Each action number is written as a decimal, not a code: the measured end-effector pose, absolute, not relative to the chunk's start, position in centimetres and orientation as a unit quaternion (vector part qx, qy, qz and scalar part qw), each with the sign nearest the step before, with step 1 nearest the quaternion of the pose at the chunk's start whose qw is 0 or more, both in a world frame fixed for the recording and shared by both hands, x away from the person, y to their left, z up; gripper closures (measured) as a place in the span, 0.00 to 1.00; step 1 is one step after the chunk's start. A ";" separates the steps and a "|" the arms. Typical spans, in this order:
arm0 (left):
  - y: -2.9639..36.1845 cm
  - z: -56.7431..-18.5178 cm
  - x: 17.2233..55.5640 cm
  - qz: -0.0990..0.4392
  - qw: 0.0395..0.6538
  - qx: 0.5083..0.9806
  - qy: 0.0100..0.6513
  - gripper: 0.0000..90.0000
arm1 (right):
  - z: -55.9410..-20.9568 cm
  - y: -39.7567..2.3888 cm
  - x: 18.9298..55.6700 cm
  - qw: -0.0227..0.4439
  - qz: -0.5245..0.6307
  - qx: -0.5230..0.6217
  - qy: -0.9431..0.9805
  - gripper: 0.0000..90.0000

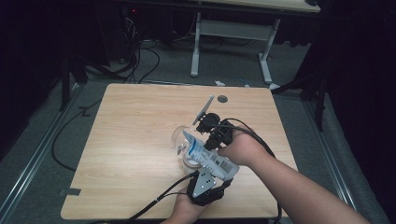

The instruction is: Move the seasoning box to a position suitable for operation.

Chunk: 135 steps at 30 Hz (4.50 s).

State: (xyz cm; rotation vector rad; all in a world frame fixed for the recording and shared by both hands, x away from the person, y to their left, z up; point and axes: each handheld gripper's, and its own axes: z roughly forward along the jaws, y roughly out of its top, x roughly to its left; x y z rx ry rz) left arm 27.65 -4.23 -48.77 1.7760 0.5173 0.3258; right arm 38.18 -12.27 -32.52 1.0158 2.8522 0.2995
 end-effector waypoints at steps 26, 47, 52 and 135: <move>-4.2 -49.9 27.6 0.140 0.580 0.771 0.221 0.65 | -33.0 -12.9 37.8 0.044 0.097 0.338 0.935 1.00; -3.9 -50.4 27.8 0.137 0.573 0.775 0.227 0.65 | -33.1 -13.0 37.9 0.041 0.091 0.342 0.934 1.00; -3.9 -50.6 27.8 0.138 0.572 0.776 0.228 0.65 | -33.1 -13.0 37.9 0.040 0.090 0.343 0.934 1.00; 4.2 -52.5 28.0 0.152 0.547 0.773 0.285 0.49 | -32.7 -14.6 37.0 0.040 0.121 0.354 0.927 1.00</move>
